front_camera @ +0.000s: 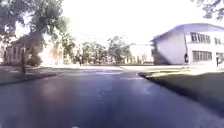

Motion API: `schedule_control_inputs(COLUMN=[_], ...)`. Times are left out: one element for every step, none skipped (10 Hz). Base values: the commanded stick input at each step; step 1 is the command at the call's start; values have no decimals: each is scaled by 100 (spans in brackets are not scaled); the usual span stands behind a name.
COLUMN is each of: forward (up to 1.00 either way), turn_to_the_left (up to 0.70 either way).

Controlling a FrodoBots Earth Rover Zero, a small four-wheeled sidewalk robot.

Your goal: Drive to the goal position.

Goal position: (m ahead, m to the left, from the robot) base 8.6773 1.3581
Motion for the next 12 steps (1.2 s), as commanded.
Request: schedule_control_inputs(forward=[50, 50, 50, 50, 50, 50, 50, 50, 50, 50, 50, 50], turn_to_the_left=[0, 0, 0, 0, 0, 0, 0, 0, 0, 0, 0, 0])
